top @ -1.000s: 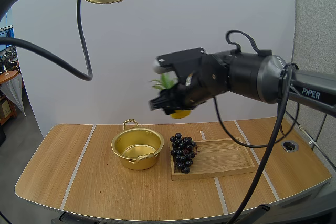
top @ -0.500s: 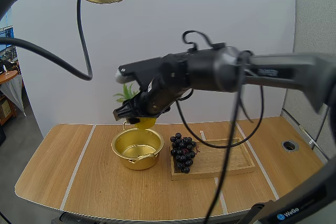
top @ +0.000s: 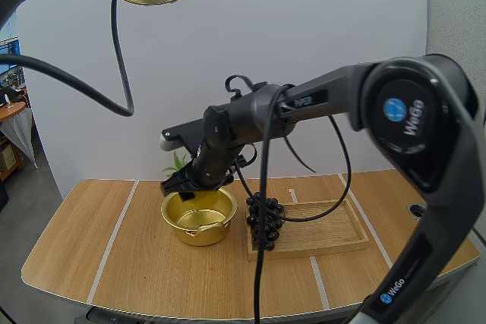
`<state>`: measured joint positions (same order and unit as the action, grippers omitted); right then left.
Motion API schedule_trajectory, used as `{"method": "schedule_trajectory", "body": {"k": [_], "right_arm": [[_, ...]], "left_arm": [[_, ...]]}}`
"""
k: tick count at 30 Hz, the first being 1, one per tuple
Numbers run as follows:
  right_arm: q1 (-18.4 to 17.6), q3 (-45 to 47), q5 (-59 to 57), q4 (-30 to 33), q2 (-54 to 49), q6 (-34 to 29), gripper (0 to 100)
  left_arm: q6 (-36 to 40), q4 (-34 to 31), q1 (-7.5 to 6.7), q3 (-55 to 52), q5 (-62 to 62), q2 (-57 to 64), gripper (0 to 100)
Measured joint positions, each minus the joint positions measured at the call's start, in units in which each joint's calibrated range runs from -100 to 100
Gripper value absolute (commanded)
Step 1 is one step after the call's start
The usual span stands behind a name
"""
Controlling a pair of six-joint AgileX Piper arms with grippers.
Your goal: Open the pot, put the pineapple inside, and close it
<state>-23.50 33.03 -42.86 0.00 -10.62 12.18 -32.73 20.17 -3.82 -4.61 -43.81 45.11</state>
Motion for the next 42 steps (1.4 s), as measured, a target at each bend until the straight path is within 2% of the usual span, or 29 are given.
{"method": "schedule_trajectory", "body": {"k": [3, 10, 20, 35, 36, 37, 39, 40, 41, 42], "right_arm": [[0.0, -1.3, 0.2, 0.0, 5.5, 0.0, 0], [0.2, -3.0, 0.0, 0.6, 10.8, 0.0, 0], [2.2, -4.5, -1.8, 0.6, 14.0, 0.0, 0], [2.2, -4.8, -1.9, -0.5, 17.6, 0.5, 0], [2.2, -4.9, -1.9, -1.0, 17.9, 0.9, 2], [2.2, -4.9, -1.9, -1.2, 17.9, 1.2, 12], [2.2, -4.9, -1.9, -1.9, 18.1, 2.3, 47], [2.2, -4.9, -2.1, -2.5, 18.3, 3.6, 66], [2.2, -4.9, -2.3, -2.8, 18.3, 4.3, 91], [2.2, -4.9, -2.3, -2.8, 18.3, 4.4, 100]], "left_arm": [[0.0, 0.0, 0.00, 0.0, 0.0, 0.0, 0], [0.0, 0.0, 0.00, 0.0, 0.0, 0.0, 0], [0.0, 0.0, 0.00, 0.0, 0.0, 0.0, 0], [0.0, 0.0, 0.00, 0.0, 0.0, 0.0, 0], [0.0, 0.0, 0.00, 0.0, 0.0, 0.0, 0], [0.0, 0.0, 0.00, 0.0, 0.0, 0.0, 0], [0.0, 0.0, 0.00, 0.0, 0.0, 0.0, 0], [0.0, 0.0, 0.00, 0.0, 0.0, 0.0, 0], [0.0, 0.0, 0.00, 0.0, 0.0, 0.0, 0], [0.0, 0.0, 0.00, 0.0, 0.0, 0.0, 0]]}}
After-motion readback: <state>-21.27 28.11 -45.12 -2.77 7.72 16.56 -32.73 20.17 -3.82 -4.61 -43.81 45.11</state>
